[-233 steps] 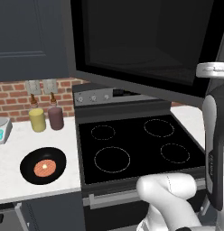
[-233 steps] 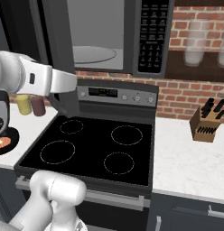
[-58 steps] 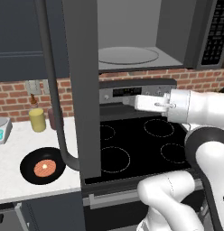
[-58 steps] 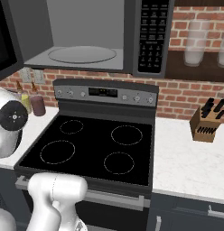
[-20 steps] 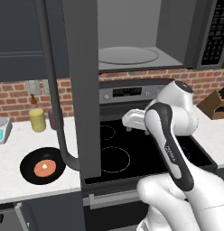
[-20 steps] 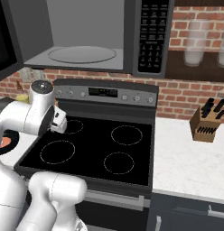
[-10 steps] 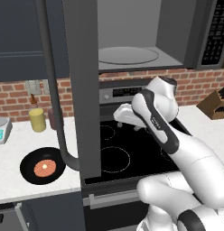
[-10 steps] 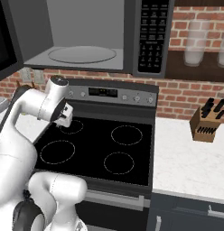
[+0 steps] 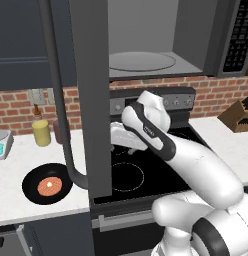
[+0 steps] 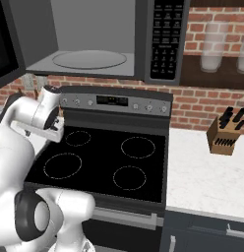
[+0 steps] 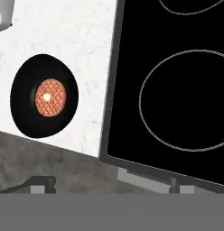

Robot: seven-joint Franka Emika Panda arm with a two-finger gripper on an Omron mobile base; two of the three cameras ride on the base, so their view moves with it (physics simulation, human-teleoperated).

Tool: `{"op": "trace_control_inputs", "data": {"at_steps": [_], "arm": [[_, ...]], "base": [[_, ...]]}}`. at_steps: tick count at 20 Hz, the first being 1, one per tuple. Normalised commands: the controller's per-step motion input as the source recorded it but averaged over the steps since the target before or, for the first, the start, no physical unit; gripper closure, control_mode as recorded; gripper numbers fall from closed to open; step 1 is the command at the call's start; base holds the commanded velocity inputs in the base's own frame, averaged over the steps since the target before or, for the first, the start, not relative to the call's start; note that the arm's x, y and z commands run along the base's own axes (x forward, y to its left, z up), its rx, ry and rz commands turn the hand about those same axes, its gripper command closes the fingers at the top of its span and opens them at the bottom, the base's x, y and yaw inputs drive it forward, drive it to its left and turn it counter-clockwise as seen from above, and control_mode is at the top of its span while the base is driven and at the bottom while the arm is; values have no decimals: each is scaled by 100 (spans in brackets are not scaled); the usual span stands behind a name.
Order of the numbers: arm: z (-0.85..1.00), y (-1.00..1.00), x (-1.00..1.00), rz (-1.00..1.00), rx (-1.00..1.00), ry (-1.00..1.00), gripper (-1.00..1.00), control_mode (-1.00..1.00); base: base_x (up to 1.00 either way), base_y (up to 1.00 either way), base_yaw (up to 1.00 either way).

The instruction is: Open the microwave, place the bowl with waffle inside the microwave, then close the microwave door and turn it on.

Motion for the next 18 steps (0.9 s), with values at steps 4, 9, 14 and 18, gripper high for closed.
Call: {"op": "trace_control_inputs", "data": {"at_steps": [4, 9, 14, 18], "arm": [[-34, 72, -1, 2, 0, 8, -100, -100], [-39, 80, 0, 0, 0, 11, -100, -100], [-35, 55, 14, 0, 0, 2, -100, -100], [-37, 35, 23, 0, 0, 0, -100, -100]], "base": [[0, 0, 0], [0, 0, 0], [0, 0, 0], [0, 0, 0]]}}
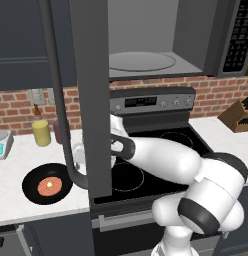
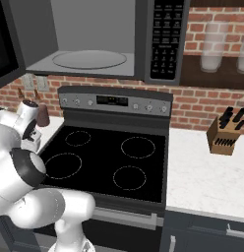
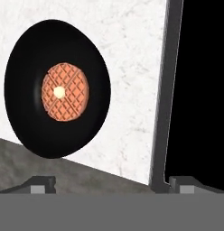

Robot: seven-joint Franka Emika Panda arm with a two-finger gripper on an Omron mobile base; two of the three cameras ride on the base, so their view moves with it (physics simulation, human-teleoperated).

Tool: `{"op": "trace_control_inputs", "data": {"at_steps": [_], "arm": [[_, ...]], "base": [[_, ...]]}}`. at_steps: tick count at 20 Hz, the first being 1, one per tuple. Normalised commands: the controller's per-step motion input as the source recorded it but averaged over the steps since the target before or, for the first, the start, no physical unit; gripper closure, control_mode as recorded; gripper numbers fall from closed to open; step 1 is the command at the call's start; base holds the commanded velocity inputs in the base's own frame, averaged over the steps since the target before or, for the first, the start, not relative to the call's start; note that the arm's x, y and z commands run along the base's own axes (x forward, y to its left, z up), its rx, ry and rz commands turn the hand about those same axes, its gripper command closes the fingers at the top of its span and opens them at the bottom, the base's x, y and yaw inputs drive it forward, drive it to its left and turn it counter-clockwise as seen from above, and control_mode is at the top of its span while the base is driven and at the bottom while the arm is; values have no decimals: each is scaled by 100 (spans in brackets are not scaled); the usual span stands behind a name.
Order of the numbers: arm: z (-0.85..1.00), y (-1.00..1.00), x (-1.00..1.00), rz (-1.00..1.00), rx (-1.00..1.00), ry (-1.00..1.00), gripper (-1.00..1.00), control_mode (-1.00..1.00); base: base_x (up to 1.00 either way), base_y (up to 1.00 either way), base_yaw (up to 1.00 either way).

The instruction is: Open the microwave, place the bowl with waffle inside the microwave, then close the microwave door and turn it on.

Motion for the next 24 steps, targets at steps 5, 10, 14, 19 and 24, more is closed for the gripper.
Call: {"op": "trace_control_inputs", "data": {"at_steps": [5, 10, 14, 19, 24], "arm": [[-37, 39, 13, 0, 0, 0, -100, -100], [-33, 31, 9, 0, 0, 0, -100, -100], [-25, 12, 16, 0, 0, -2, -100, -100], [-16, 0, 37, 0, 0, -2, -100, -100], [-19, 0, 34, 0, 0, -1, -100, -100]], "base": [[0, 0, 0], [0, 0, 0], [0, 0, 0], [0, 0, 0], [0, 0, 0]]}}
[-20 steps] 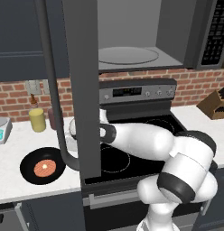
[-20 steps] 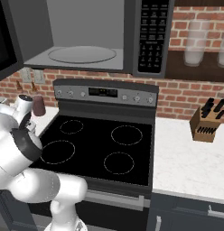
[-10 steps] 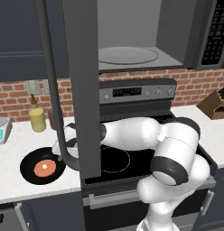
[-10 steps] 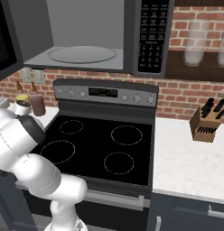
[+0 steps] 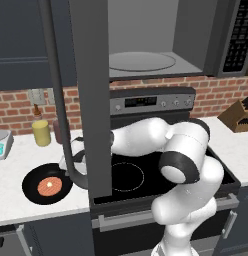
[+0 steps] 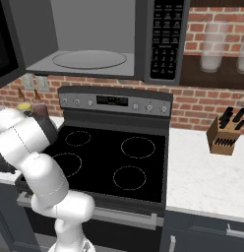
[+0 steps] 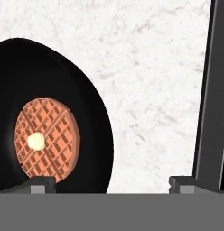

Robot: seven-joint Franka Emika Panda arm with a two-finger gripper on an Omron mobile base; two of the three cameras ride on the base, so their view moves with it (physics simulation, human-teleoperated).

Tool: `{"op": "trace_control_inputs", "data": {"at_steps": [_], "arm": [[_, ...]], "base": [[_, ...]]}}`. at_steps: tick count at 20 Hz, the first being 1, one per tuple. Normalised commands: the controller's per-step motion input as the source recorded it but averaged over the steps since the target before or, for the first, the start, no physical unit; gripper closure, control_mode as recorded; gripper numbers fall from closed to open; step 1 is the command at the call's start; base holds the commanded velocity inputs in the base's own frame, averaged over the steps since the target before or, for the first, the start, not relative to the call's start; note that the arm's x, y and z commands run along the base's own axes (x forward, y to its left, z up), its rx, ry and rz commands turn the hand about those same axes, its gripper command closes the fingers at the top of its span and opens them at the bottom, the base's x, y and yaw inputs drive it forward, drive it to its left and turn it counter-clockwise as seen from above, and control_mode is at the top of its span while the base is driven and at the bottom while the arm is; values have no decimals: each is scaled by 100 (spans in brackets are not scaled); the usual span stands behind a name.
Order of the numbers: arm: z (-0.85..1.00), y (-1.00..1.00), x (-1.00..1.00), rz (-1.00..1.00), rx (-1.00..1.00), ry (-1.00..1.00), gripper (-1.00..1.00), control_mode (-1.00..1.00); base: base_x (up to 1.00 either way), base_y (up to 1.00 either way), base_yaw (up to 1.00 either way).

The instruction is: Open the microwave, place the bowl with waffle inside the microwave, then close the microwave door and turn it on.

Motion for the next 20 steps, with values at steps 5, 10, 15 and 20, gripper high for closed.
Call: {"op": "trace_control_inputs", "data": {"at_steps": [5, 10, 15, 20], "arm": [[-13, 19, 3, 0, 0, 0, -100, -100], [-16, 33, 0, 0, 0, 0, -100, -100], [-23, 13, 0, 0, 0, 0, -100, -100], [-10, 1, 0, 0, 0, 0, -100, -100]], "base": [[0, 0, 0], [0, 0, 0], [0, 0, 0], [0, 0, 0]]}}
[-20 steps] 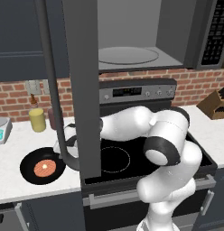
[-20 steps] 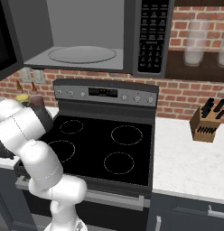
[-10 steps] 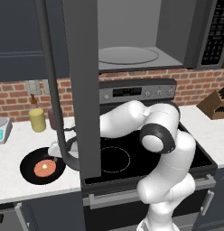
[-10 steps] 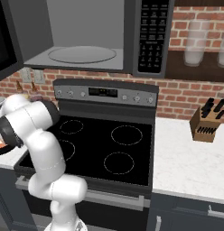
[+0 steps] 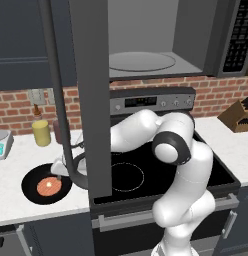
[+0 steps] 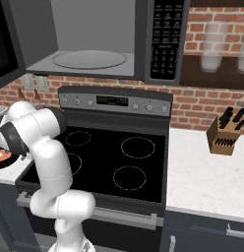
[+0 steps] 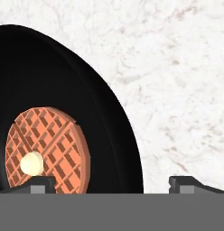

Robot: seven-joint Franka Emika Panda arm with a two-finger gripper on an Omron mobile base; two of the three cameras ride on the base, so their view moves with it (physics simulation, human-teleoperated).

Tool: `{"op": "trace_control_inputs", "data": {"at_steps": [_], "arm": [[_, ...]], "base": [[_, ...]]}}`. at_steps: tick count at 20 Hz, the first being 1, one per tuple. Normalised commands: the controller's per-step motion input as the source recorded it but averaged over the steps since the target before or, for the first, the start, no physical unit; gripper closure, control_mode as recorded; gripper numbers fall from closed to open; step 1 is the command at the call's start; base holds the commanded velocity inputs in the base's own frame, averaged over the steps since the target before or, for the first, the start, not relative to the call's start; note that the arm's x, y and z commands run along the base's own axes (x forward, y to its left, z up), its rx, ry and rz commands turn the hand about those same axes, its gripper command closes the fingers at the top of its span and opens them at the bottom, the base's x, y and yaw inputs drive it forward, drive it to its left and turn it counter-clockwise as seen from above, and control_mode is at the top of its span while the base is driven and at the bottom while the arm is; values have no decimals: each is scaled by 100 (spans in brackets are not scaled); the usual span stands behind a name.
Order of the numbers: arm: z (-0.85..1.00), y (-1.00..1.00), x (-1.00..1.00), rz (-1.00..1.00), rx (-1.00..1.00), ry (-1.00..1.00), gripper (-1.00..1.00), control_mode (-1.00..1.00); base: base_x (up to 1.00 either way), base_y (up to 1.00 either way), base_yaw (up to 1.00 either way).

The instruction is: Open the microwave, place the bowl with waffle inside the microwave, then close the microwave door and turn it on.

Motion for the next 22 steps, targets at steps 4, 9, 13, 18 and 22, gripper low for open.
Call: {"op": "trace_control_inputs", "data": {"at_steps": [4, 9, 13, 18, 22], "arm": [[0, 0, 0, 0, 0, 0, -100, -100], [0, 0, 0, 0, 0, 0, 100, -100], [0, 0, 0, 0, 0, 0, 100, -100], [0, 0, 0, 0, 0, 0, 100, -100], [0, 0, 0, 0, 0, 0, 100, -100]], "base": [[0, 0, 0], [0, 0, 0], [0, 0, 0], [0, 0, 0], [0, 0, 0]]}}
